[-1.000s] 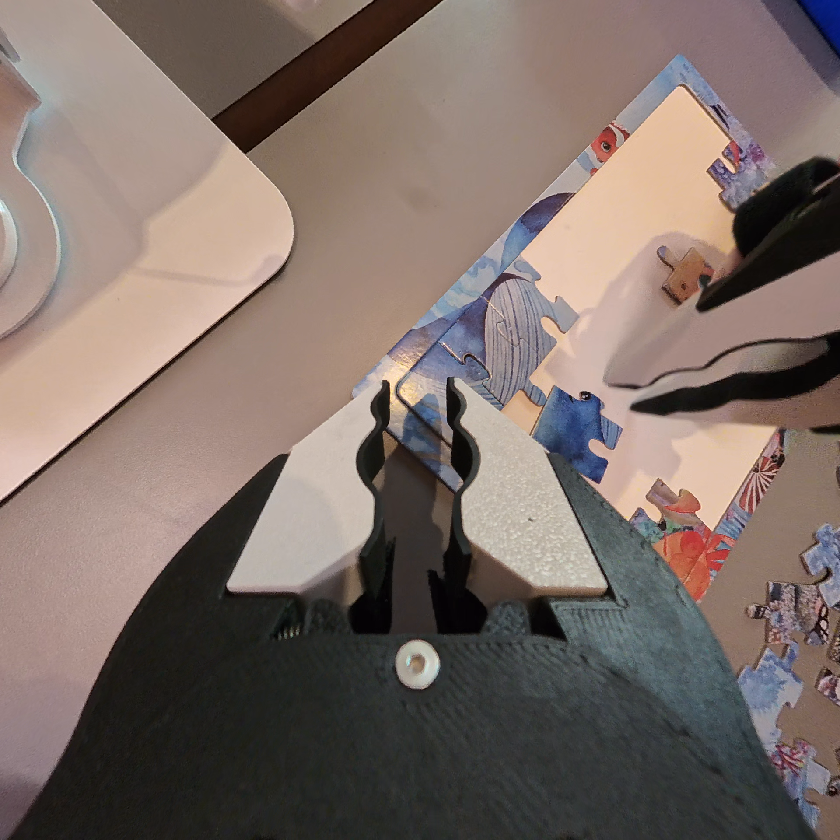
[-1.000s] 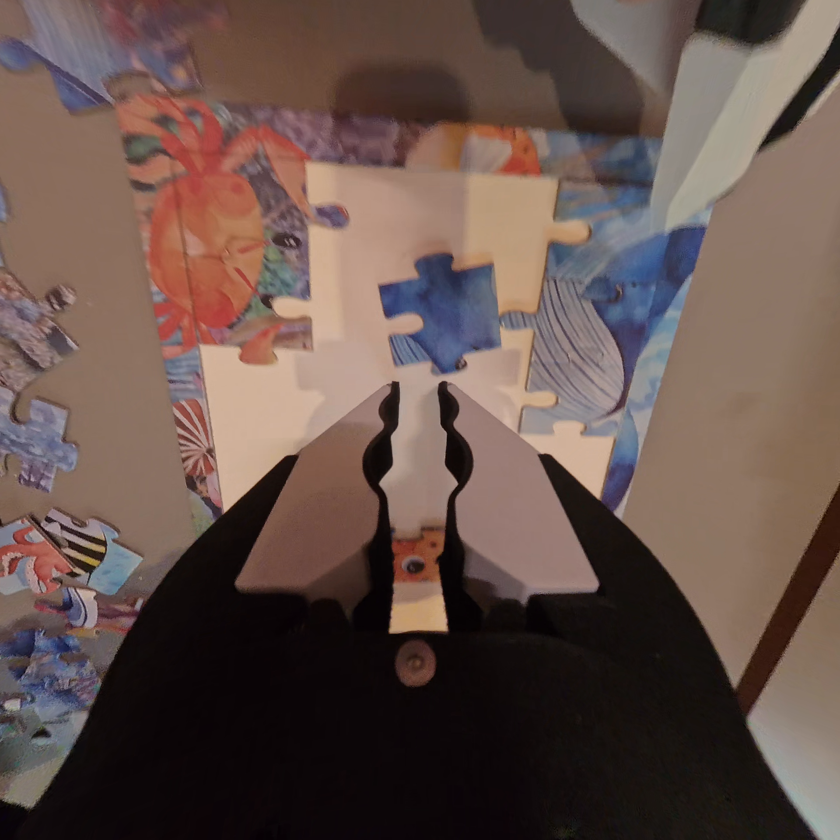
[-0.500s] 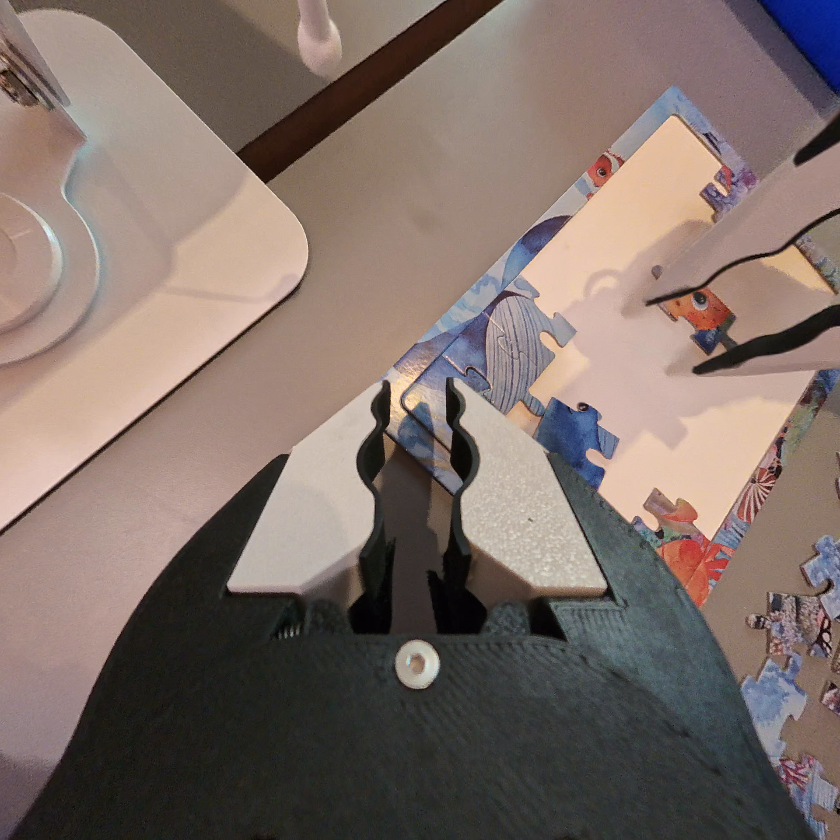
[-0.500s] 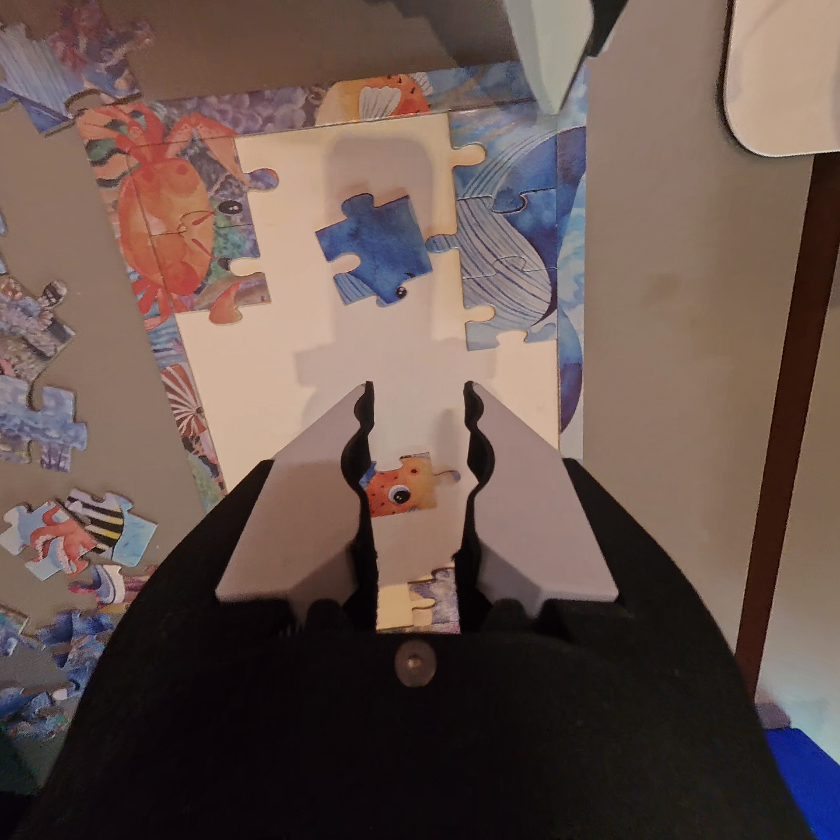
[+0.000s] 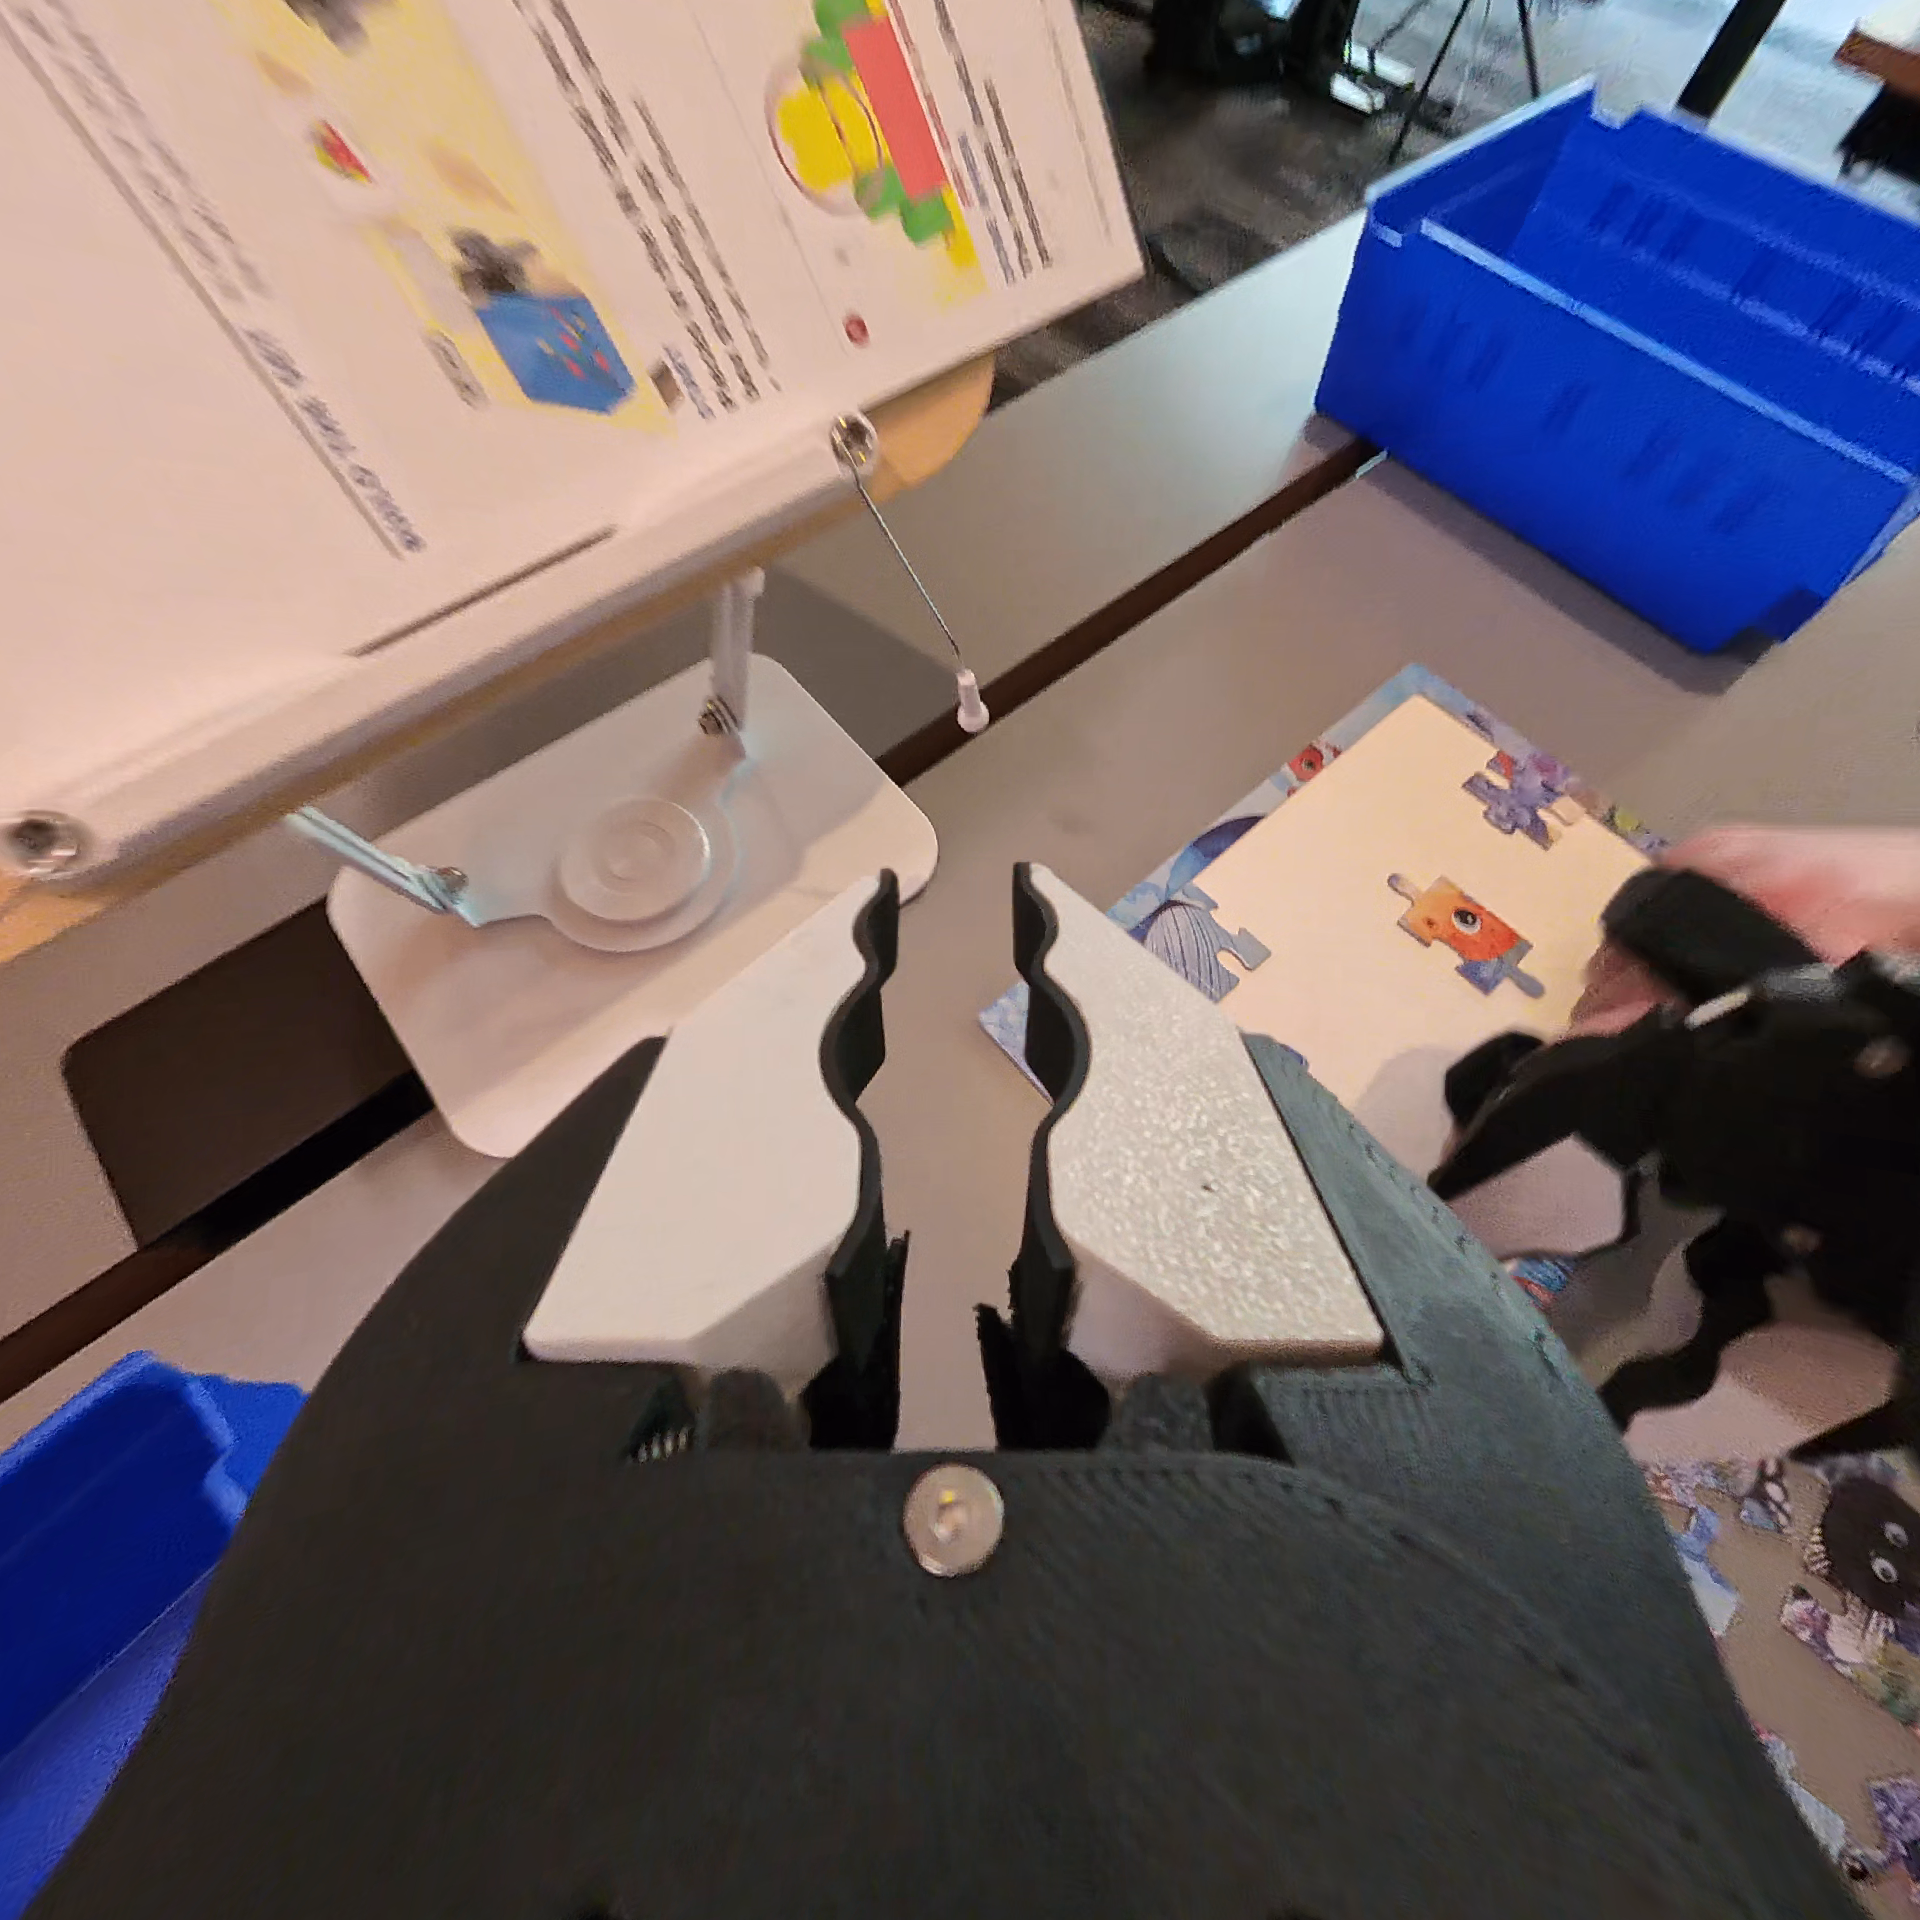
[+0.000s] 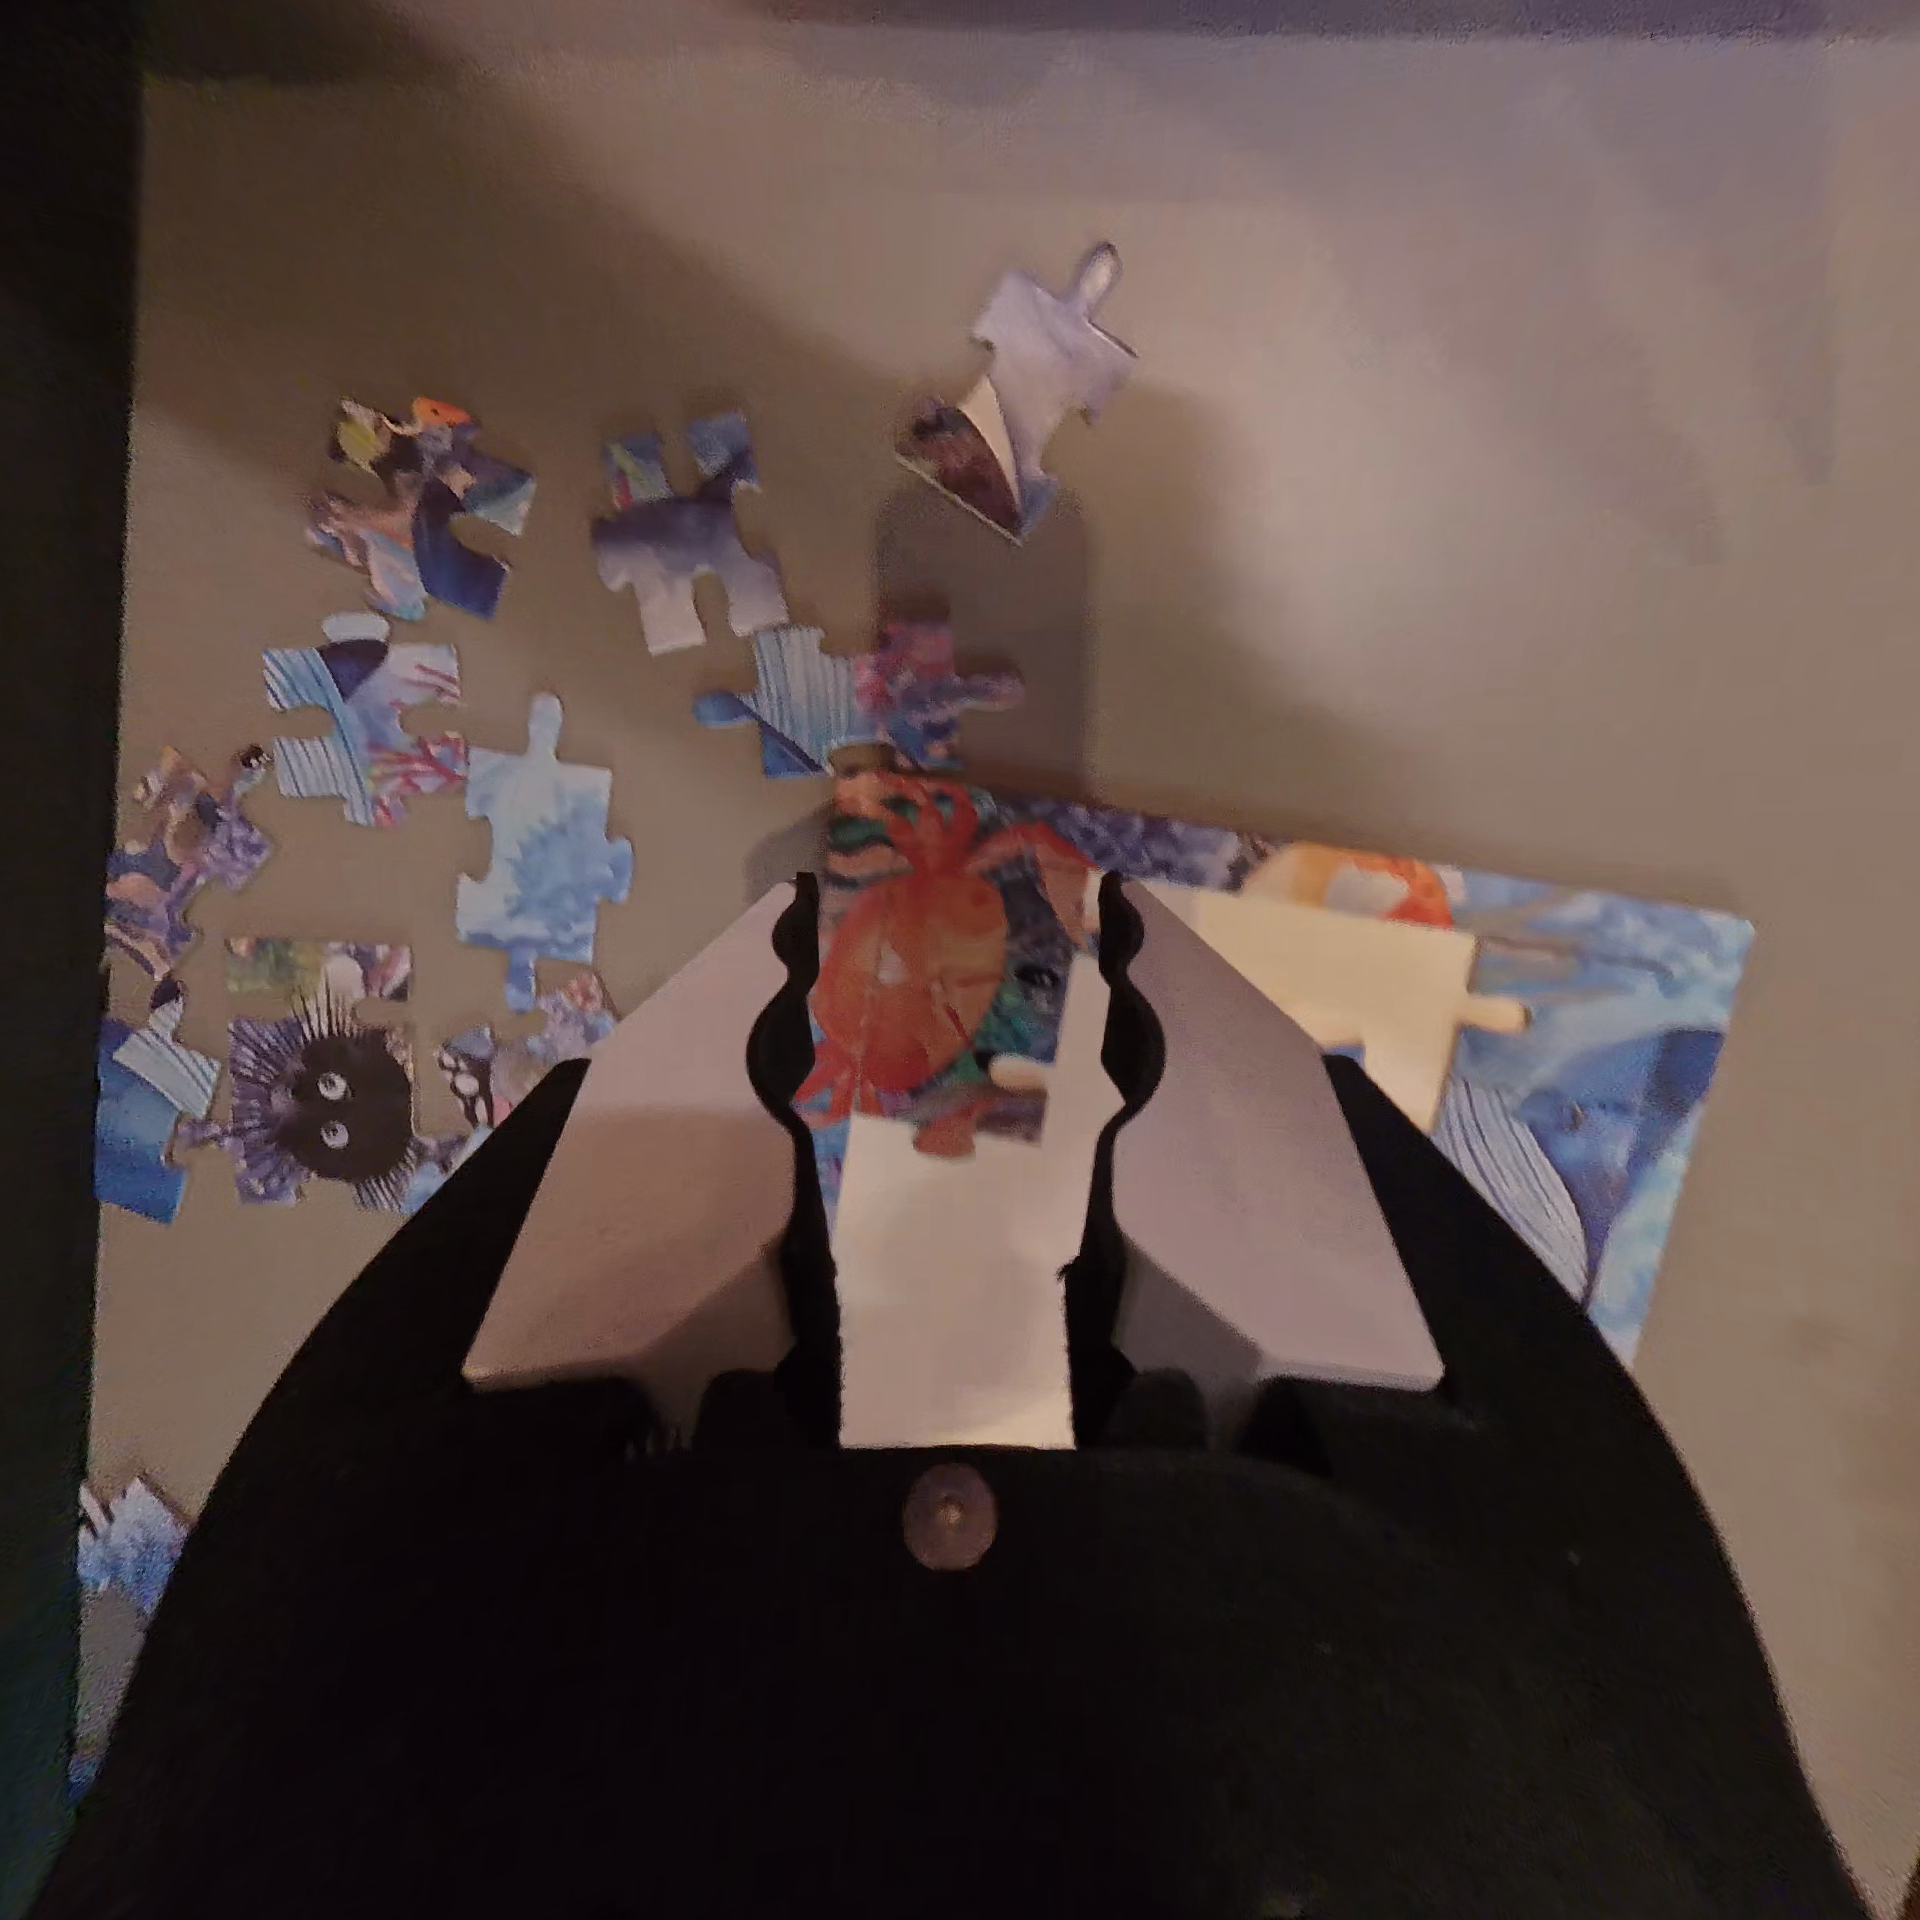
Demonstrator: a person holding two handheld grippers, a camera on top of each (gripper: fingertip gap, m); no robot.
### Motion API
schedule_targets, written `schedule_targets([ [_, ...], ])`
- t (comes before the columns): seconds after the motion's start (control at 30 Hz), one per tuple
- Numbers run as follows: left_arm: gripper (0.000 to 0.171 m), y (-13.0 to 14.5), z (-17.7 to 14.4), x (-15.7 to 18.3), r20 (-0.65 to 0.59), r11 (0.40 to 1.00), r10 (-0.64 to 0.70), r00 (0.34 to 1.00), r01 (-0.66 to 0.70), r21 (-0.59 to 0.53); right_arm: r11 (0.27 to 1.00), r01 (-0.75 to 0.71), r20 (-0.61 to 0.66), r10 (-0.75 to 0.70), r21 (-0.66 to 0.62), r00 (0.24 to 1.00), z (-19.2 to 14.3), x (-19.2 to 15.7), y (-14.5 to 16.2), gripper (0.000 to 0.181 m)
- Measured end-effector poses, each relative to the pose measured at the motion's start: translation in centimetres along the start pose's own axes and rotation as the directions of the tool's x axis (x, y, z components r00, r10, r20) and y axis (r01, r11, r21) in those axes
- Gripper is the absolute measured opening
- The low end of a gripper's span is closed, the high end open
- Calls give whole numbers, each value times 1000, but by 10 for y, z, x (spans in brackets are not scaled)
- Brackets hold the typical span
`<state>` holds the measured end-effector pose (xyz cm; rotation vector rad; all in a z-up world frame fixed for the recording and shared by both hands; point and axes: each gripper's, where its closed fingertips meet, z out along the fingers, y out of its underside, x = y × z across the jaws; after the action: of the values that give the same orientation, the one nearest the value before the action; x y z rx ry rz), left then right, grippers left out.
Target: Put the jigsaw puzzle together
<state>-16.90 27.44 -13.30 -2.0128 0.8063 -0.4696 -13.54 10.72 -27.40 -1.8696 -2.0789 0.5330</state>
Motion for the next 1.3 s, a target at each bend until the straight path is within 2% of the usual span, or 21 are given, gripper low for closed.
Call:
schedule_targets([
  [0.1,19,-11,-20,-5,10,998,-11,1000,10,58,998,56,24,-56,29,998,18,-15,-19,56],
  [0.23,20,-15,-30,-8,14,997,-14,1000,12,82,989,134,74,-138,57,988,39,-39,-39,54],
  [0.43,19,-15,-31,-8,19,997,-6,1000,4,80,979,204,111,-203,6,973,66,-57,-42,46],
  [0.53,19,-17,-35,-9,18,996,-5,1000,4,87,979,203,138,-203,10,969,66,-62,-44,34],
  [0.6,19,-19,-39,-9,19,995,-5,1000,3,97,978,208,156,-206,1,966,64,-63,-43,34],
  [0.87,19,-27,-58,-13,35,991,-4,999,0,137,987,157,79,-159,19,984,49,-34,-57,46],
  [1.3,19,-31,-66,-11,28,988,-2,1000,-3,155,979,194,167,-181,-63,969,33,-81,-13,43],
])
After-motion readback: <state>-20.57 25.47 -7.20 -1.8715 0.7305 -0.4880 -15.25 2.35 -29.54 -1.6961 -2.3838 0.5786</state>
